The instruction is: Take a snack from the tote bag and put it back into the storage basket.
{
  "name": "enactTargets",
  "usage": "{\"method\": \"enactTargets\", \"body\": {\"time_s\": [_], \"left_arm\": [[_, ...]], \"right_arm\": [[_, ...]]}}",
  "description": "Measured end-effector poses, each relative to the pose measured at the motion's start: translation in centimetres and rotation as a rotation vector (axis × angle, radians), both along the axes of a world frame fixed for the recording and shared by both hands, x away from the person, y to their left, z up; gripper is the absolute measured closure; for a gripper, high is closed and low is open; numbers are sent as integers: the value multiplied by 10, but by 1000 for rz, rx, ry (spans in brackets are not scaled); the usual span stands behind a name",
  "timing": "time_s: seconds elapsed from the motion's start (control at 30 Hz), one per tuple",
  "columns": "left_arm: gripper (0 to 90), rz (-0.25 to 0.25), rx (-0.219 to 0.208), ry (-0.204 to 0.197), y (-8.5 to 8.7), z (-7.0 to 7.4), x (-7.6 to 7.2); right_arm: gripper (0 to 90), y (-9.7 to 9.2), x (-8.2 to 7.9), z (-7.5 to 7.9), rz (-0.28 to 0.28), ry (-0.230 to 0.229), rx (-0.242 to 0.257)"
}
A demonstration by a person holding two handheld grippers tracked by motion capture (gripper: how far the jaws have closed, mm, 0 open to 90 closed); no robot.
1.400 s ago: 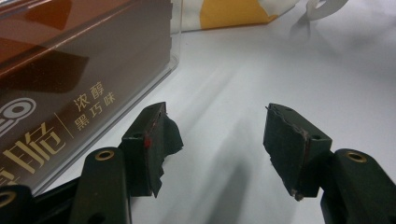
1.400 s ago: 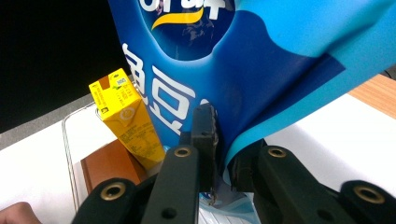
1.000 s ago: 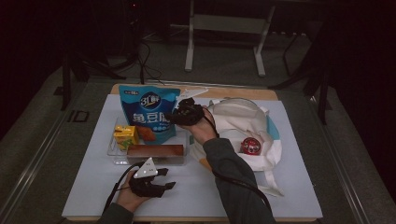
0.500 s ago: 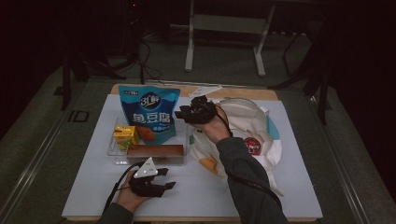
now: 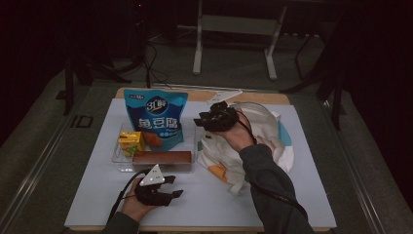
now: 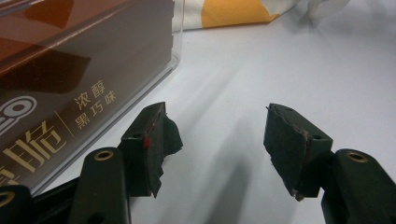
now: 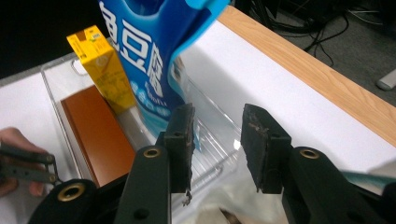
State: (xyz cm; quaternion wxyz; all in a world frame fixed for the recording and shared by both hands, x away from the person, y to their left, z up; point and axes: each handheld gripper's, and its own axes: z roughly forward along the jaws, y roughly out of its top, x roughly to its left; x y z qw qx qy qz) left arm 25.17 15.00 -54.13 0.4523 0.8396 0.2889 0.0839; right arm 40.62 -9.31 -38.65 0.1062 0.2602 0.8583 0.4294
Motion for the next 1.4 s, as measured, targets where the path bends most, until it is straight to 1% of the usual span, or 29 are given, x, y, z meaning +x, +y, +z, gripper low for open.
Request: {"method": "enactTargets", "body": {"time_s": [0.2, 0.3, 0.43, 0.67, 0.73, 1.03, 1.17, 1.2, 1.4], "left_arm": [[400, 0, 0, -1, 0, 0, 0], [400, -1, 1, 0, 0, 0, 0], [401, 0, 0, 0, 0, 0, 0], [400, 0, 0, 0, 0, 0, 0], [401, 0, 1, 0, 0, 0, 0], [400, 2, -3, 1, 0, 0, 0], [400, 1, -1, 0, 0, 0, 0], [401, 1, -1, 0, 0, 0, 0], [400, -1, 1, 0, 0, 0, 0]], "right_arm": [[635, -11, -4, 1, -3, -5, -39], [633, -15, -6, 0, -2, -13, -79], [632, -21, -7, 0, -4, -21, -110], [632, -35, -9, 0, -10, -27, -148], [632, -38, -10, 0, -13, -22, -161], [630, -49, -12, 0, -20, -20, -203], [619, -53, -12, 0, -24, -29, -231], [619, -53, -12, 0, -24, -29, -231], [609, -63, -11, -3, -38, -19, -258]]}}
